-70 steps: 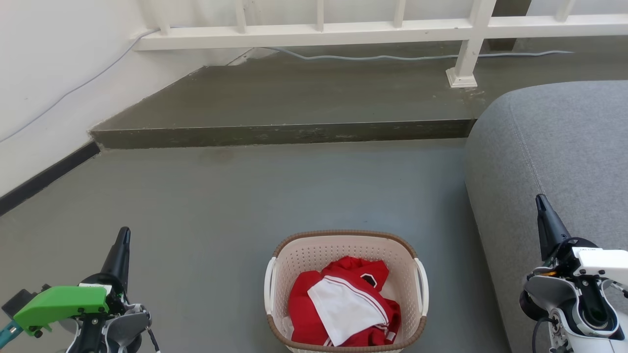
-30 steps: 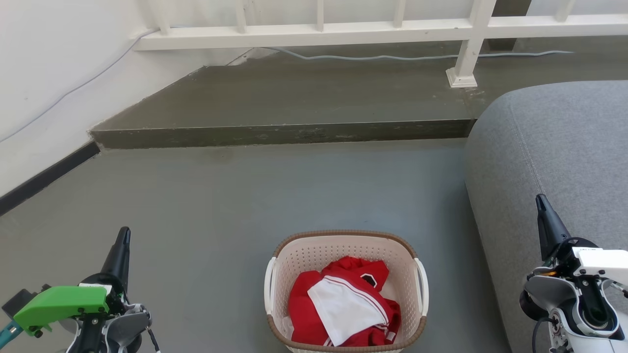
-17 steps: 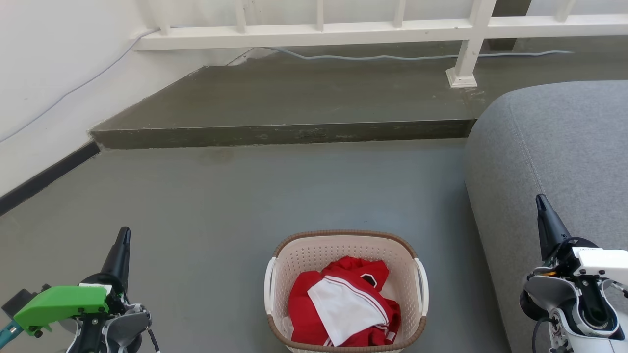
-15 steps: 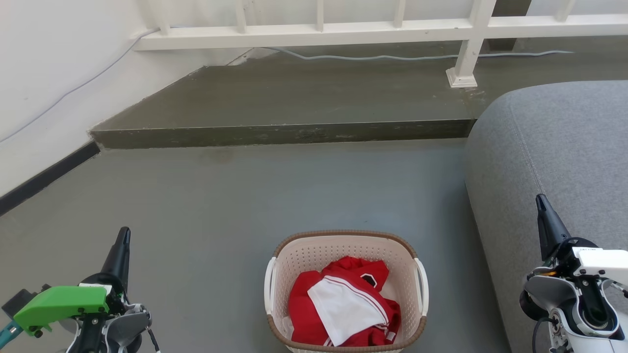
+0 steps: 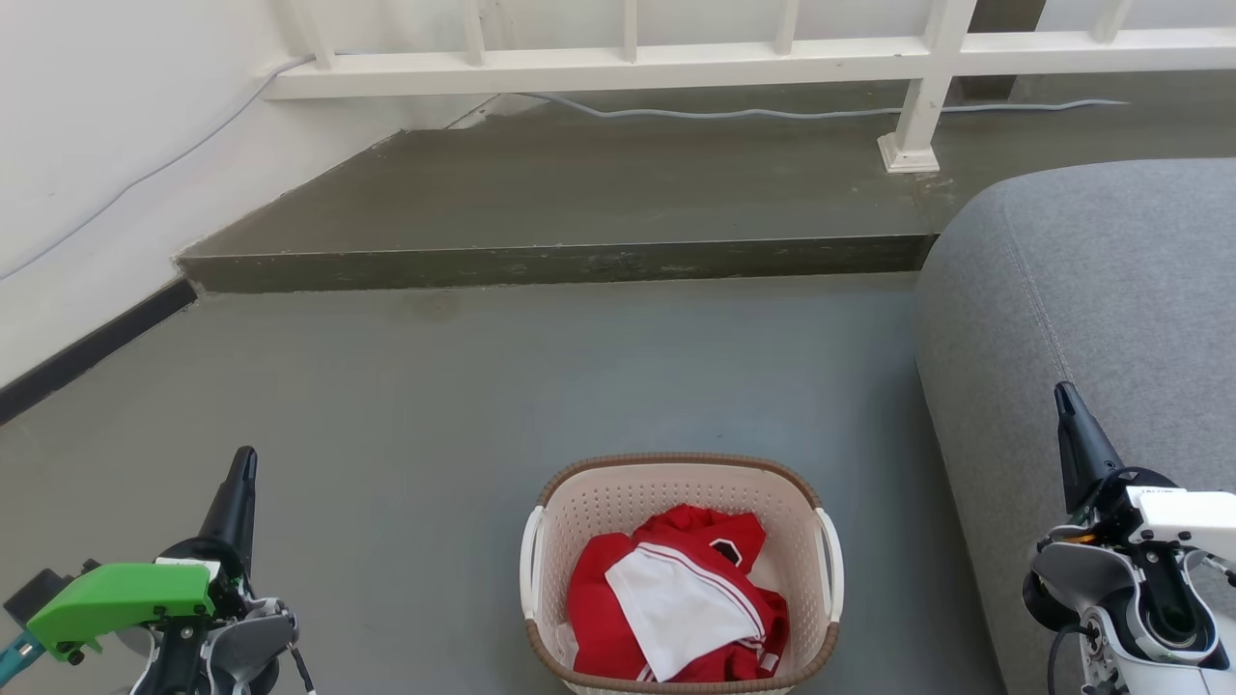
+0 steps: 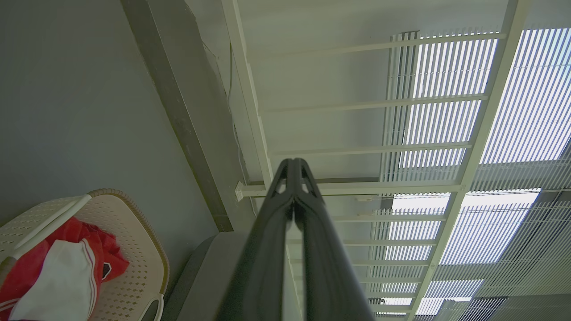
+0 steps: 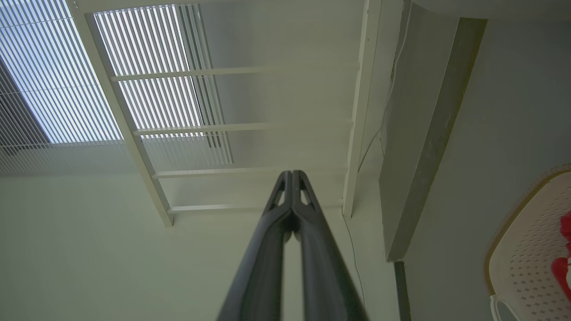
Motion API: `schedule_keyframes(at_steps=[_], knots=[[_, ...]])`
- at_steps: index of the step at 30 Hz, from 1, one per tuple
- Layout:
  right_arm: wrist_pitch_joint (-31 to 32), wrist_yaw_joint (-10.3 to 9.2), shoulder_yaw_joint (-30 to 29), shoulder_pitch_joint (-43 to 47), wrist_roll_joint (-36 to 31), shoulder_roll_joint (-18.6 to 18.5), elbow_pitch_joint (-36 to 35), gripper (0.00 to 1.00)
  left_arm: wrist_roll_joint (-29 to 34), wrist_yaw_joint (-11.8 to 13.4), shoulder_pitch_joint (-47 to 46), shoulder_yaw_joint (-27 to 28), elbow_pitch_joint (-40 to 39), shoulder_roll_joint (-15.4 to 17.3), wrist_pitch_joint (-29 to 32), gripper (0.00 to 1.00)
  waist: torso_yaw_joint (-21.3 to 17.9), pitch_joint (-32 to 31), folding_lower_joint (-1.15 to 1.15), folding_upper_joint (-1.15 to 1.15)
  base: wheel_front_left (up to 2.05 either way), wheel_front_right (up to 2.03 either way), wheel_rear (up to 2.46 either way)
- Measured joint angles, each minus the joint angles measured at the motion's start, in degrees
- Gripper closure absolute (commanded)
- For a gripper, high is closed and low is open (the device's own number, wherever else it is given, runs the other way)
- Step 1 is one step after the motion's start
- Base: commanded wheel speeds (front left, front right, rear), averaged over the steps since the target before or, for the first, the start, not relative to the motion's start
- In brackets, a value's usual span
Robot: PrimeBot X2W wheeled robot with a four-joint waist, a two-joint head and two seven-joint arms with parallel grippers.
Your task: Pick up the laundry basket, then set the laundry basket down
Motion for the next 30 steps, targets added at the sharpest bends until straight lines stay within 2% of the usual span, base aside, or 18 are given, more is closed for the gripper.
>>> schedule_keyframes(at_steps=[30], knots=[[0.00, 0.00, -0.01, 0.00, 0.00, 0.01, -0.01, 1.00, 0.00, 0.00, 0.00, 0.00, -0.01, -0.01, 0.00, 1.00, 0.00, 0.00, 0.00, 0.00, 0.00, 0.00, 0.00]])
